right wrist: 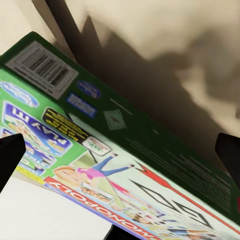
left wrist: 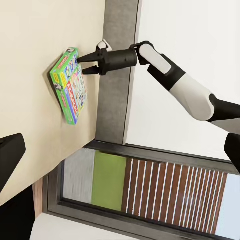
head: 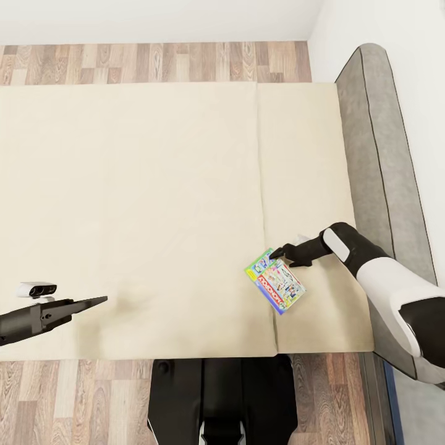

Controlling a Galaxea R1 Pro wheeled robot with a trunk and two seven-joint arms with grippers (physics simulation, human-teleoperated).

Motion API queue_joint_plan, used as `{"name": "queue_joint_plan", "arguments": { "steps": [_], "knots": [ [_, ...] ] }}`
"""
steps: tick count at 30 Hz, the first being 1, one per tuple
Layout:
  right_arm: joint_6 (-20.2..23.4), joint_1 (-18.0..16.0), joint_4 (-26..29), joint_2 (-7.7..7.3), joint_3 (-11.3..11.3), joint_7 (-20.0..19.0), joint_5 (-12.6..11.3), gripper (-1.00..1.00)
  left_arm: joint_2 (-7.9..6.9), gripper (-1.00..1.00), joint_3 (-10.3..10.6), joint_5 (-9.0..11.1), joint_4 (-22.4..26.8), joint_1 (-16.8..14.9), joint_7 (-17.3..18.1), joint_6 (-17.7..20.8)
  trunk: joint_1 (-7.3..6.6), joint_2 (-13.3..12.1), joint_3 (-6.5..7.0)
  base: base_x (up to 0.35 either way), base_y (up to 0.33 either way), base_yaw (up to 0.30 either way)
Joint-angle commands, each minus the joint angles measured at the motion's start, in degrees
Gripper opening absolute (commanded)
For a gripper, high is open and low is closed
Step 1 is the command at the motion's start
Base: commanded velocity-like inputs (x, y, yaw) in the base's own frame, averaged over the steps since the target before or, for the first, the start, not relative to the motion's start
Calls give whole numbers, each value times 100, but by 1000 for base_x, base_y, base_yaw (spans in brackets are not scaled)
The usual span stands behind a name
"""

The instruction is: Put all the toys in the child's room - the three board games (two on the bed and one on the table), the two jigsaw puzzles on the table, and the tennis ball on the table - inside the toy box on the table in the child's room.

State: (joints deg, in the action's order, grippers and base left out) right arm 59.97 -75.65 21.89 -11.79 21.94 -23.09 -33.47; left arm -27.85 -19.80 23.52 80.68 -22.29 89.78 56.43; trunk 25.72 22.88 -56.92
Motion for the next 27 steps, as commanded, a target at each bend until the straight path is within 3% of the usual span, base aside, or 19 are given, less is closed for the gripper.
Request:
{"name": "queue_joint_plan", "arguments": {
  "steps": [1, 27],
  "knots": [
    [3, 5, 0, 56, 13, -82, -126, 100, -1, 100, 3, -5, 1, -4, 22, 61, 7, 4, -4, 0, 0, 0],
    [3, 7, 0, 61, 13, -82, -125, 100, -1, 100, 3, -5, 1, -4, 22, 59, 7, 4, 94, 0, 0, -3]
  ]
}}
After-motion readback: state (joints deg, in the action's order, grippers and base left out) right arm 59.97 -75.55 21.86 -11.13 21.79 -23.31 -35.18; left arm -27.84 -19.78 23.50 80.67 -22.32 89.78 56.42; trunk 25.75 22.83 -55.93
